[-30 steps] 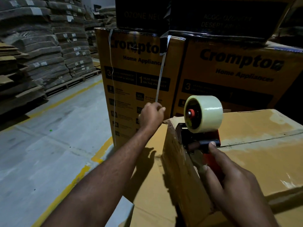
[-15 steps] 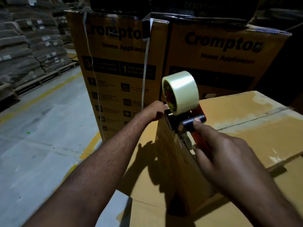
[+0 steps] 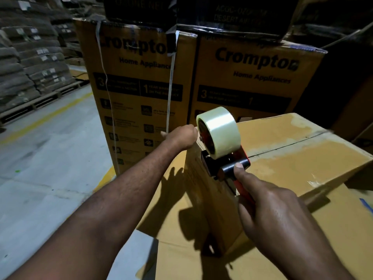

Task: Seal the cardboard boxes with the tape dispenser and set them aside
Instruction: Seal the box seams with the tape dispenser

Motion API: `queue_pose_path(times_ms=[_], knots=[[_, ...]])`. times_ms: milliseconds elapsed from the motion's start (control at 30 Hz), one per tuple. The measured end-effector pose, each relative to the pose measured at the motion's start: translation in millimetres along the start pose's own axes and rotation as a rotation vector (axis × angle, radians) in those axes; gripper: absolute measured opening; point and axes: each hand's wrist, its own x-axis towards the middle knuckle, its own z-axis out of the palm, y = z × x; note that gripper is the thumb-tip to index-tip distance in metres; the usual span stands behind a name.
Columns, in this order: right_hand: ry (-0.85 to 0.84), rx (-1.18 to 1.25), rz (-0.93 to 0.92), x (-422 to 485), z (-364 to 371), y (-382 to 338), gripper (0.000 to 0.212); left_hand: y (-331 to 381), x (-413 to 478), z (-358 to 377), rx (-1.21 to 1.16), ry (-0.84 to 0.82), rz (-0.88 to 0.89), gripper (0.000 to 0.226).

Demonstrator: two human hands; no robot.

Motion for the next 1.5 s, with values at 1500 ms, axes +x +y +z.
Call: queue_pose_path(times_ms=[1500], knots=[[0.034,0.044,0.111,-105.2,-17.2,43.8,0.06,114.9,-166.5,-1.2,-0.194,-0.163,0.197,0.062]])
